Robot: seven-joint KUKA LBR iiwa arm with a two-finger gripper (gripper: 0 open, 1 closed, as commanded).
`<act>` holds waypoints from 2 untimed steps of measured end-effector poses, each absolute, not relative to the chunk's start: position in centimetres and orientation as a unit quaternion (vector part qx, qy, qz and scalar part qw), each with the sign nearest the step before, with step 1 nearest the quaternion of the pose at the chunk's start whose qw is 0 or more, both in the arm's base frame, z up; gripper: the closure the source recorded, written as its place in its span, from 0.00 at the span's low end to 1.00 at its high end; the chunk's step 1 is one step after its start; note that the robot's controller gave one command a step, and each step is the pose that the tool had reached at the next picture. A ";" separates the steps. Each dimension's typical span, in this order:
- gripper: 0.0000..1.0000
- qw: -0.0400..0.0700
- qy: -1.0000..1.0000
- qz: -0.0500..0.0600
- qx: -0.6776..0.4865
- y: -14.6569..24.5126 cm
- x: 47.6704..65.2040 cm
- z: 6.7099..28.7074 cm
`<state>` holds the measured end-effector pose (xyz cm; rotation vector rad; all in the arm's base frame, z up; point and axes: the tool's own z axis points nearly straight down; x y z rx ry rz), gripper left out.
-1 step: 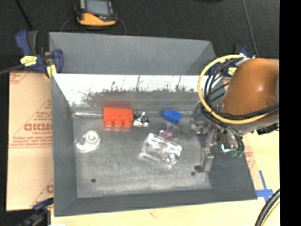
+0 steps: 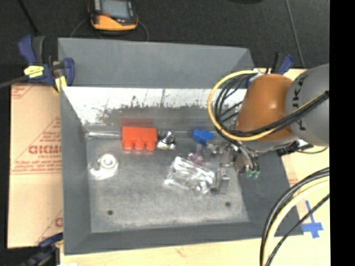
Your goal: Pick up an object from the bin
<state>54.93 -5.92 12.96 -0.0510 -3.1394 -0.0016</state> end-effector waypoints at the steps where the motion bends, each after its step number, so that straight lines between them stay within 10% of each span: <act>1: 0.00 0.003 -1.000 0.001 -0.028 -3.2 55.9 7.2; 2: 1.00 -0.005 -1.000 0.002 -0.028 -3.5 56.3 7.8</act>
Offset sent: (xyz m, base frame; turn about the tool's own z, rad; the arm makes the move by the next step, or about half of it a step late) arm 0.0083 0.0283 -0.0596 0.0272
